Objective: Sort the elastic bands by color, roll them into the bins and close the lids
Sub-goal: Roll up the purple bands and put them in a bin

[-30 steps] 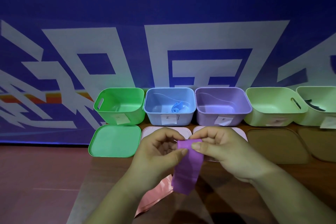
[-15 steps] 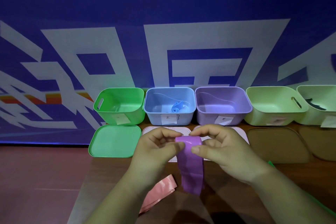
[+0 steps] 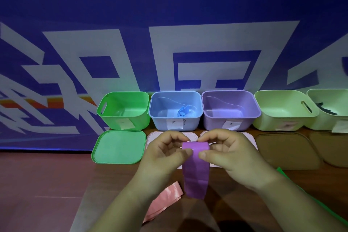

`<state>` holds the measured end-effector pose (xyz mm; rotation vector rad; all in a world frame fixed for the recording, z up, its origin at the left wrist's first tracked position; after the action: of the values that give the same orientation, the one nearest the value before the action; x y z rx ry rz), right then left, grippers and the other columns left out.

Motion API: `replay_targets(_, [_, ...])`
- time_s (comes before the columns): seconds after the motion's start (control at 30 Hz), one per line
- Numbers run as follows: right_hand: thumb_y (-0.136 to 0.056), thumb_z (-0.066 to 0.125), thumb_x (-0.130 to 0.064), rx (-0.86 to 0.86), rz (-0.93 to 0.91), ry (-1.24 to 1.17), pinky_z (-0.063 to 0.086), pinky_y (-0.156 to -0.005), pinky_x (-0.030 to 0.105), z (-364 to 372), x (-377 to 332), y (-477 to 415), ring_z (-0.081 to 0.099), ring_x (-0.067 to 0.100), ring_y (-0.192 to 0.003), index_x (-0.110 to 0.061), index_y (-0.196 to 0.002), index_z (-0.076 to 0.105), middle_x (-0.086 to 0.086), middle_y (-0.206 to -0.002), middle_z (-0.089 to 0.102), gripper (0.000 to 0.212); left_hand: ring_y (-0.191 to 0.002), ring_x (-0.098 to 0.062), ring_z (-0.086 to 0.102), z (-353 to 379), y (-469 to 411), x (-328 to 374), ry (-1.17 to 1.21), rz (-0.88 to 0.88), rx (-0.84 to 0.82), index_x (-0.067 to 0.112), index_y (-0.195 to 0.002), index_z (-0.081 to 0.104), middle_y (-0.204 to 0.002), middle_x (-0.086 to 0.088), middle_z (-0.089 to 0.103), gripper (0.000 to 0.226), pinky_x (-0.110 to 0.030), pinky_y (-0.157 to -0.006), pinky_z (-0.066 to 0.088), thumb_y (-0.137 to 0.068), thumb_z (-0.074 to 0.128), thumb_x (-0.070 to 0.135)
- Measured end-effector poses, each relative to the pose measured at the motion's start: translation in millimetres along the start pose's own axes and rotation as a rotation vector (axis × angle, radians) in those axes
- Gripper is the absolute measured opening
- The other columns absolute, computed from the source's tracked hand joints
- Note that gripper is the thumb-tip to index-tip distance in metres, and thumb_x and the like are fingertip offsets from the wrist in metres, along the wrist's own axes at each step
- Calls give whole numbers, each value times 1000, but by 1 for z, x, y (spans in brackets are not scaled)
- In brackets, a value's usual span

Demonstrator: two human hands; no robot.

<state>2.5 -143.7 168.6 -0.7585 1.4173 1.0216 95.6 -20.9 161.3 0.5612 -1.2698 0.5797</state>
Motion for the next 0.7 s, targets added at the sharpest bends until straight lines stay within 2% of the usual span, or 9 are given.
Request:
replay_targets(0.07, [-71, 79, -1, 7, 3, -11, 57, -78, 36, -1, -1, 0, 69, 23, -77, -19, -89, 75, 12, -90, 75, 26, -73, -17, 62, 1, 2, 2, -3, 17, -18, 4, -95, 65, -81, -7, 67, 21, -25, -64, 52, -75, 70, -1])
replay_targets(0.17, [-73, 79, 6, 29, 36, -42, 55, -77, 37, -3, 2, -1, 67, 23, -77, -16, -87, 75, 14, -88, 74, 26, -68, -22, 63, 4, 5, 4, 55, 1, -46, 6, -92, 67, -79, -14, 69, 21, -29, -60, 54, -78, 69, -9])
replay_targets(0.27, [-66, 79, -3, 29, 81, -115, 52, -78, 41, -2, 5, 0, 67, 23, -77, -16, -86, 76, 12, -85, 74, 23, -69, -24, 64, 7, 6, 7, 76, 25, -73, 13, -89, 72, -79, -19, 68, 27, -31, -64, 56, -73, 68, -8])
replay_targets(0.4, [-64, 76, -9, 13, 125, -150, 50, -82, 46, 1, 6, 0, 67, 24, -79, -19, -85, 77, 13, -86, 74, 23, -74, -27, 62, 7, 6, 7, 86, 38, -64, 12, -91, 73, -81, -24, 66, 29, -35, -68, 55, -71, 68, -9])
replay_targets(0.57, [-74, 77, 0, 3, 150, -140, 50, -85, 47, 2, 4, 1, 66, 24, -80, -22, -83, 78, 11, -85, 74, 24, -71, -28, 60, 5, 6, 7, 70, 40, -26, 13, -89, 75, -77, -21, 66, 29, -34, -65, 55, -70, 69, -8])
replay_targets(0.7, [-72, 77, -13, 2, 88, -38, 53, -84, 47, 1, -2, 3, 66, 24, -79, -22, -91, 75, 17, -90, 73, 22, -70, -25, 64, 3, 6, 8, 61, 16, 22, 7, -88, 73, -76, -18, 69, 29, -31, -65, 57, -72, 71, -16])
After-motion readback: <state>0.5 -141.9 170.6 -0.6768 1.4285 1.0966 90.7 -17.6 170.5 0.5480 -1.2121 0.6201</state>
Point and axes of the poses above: each hand's wrist, its own y-axis away from the middle knuckle, its own z-axis out of the palm, x = y × z, the point moved 8 cm from there along -y, towards the middle knuckle
